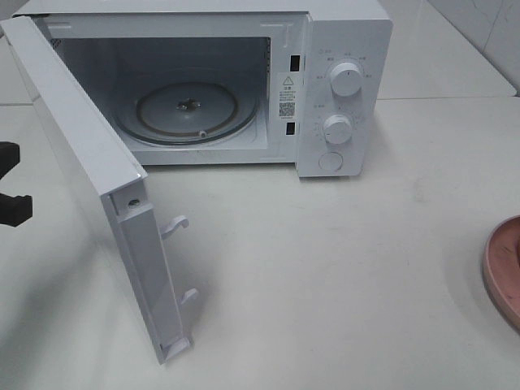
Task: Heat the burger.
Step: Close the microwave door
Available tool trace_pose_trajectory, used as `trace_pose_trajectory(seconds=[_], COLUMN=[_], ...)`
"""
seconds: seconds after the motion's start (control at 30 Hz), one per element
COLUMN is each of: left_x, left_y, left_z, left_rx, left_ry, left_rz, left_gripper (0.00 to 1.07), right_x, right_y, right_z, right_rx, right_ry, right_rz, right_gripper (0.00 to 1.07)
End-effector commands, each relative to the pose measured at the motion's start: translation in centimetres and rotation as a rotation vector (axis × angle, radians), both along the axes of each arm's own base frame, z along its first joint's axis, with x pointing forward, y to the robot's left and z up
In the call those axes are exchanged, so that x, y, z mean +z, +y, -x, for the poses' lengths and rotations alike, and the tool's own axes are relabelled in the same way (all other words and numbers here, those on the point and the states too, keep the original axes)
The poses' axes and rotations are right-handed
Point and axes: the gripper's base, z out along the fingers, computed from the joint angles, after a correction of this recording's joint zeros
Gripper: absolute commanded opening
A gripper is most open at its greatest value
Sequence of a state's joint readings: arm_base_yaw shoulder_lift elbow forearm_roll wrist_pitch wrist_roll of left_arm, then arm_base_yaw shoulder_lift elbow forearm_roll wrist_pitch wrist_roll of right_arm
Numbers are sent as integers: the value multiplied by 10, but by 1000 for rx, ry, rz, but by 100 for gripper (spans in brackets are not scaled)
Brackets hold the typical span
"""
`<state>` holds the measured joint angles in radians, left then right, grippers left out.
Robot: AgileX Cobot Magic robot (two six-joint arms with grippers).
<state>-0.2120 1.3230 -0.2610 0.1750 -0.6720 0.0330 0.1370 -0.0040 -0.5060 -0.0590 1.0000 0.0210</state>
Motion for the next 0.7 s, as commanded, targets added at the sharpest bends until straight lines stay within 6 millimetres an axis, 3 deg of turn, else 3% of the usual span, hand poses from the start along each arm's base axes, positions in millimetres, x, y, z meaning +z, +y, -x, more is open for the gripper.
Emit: trace_pose_trajectory(seconds=[0.03,0.4,0.7], left_x=[2,-4,-4], left_y=[-16,-61,-113], left_z=[-12,-33,-54], left_rx=[-76,-161,-210], left_ry=[-21,-23,-34], left_rz=[41,82,121], left_gripper=[0,0,0], right_x=[-1,-1,-1], right_y=[0,0,0], right_z=[3,3,3], right_rx=[-3,-3,-3], right_ry=[-30,-30,-30], right_rz=[2,2,2], right_gripper=[75,75,75])
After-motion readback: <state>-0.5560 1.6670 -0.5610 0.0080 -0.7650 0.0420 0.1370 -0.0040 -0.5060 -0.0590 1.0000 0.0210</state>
